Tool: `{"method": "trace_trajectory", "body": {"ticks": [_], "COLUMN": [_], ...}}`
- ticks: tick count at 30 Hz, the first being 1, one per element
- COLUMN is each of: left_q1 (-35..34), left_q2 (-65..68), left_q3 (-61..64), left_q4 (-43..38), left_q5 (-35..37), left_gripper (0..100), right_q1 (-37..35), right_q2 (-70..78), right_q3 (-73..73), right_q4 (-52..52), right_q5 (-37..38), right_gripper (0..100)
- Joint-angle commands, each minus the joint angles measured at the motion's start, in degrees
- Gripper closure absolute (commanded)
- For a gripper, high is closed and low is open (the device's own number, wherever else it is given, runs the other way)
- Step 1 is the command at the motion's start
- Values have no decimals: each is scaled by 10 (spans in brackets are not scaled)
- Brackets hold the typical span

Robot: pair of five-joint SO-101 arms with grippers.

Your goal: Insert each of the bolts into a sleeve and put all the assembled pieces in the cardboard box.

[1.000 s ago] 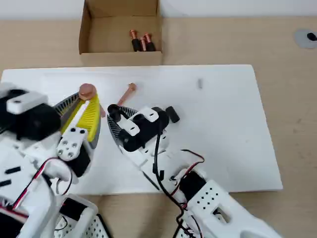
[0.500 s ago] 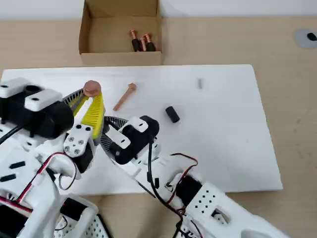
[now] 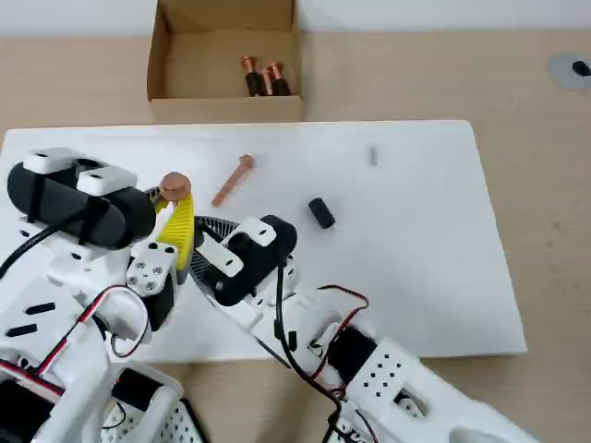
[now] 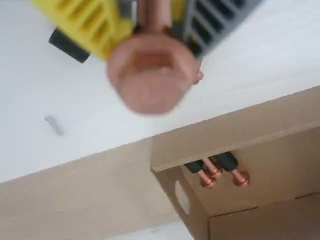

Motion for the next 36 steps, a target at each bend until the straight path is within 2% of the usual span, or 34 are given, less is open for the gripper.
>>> {"method": "trace_trajectory", "body": {"ticks": [1,13,17,23,36], "left_q1": [-22,-41,-44,-44,-44], "left_q2": [0,0,0,0,0], "left_q3": [-4,0,36,76,74], "left_q4": [-24,-33,-77,-133,-132], "left_q5": [-1,2,34,40,39], "left_gripper": [994,994,993,993,993], "right_q1": [-7,-8,-10,-10,-10], "right_q2": [-15,-61,-61,-61,-62], "right_q3": [-29,-26,-26,-26,-27], "right_q4": [-15,-11,-11,-11,-11], "right_q5": [-3,-4,-4,-4,-4], "right_gripper": [989,989,989,989,989]}}
